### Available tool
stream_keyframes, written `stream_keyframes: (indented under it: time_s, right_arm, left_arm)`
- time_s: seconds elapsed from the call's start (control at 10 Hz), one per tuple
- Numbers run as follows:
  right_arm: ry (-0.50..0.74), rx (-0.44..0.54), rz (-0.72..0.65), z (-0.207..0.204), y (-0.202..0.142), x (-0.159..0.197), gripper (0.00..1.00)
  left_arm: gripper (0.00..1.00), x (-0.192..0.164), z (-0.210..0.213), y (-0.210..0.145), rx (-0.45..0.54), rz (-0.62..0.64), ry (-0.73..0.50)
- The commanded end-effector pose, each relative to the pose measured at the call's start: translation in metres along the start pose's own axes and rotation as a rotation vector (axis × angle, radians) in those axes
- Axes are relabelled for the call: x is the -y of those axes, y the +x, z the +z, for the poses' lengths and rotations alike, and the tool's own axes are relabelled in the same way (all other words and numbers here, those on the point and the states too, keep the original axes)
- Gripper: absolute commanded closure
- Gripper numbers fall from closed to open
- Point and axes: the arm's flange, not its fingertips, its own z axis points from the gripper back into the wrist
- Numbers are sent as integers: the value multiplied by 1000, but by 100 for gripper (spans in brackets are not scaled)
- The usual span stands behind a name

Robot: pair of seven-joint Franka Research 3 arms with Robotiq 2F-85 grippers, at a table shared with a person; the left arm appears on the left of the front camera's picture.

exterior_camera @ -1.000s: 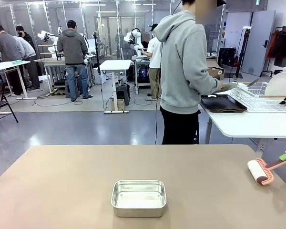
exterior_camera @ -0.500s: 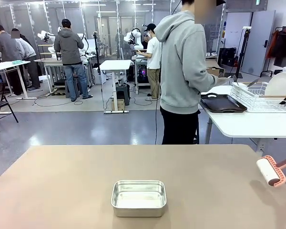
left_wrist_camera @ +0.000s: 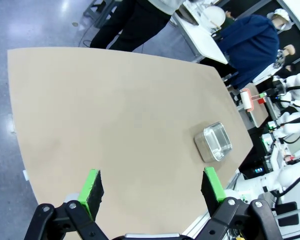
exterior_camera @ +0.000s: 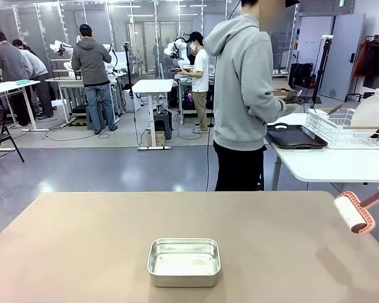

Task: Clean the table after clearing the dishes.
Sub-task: When the right (or left) Handle tray is removed, use the right hand (or left hand) to clean the right (or left) side of the table with the Lint Roller, then place the Lint Roller back on top of the Airtight Container.

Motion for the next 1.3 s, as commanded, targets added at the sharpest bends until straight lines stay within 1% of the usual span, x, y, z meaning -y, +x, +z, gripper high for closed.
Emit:
stream_keyframes:
  time_s: [0.0,1.2]
  right_arm:
    - [26,4,-1,-2,-5,20,78]
    - [26,4,-1,-2,-5,20,78]
  left_arm:
    - [0,4,4,-3,-6,2,-6]
    - [0,4,4,-3,-6,2,-6]
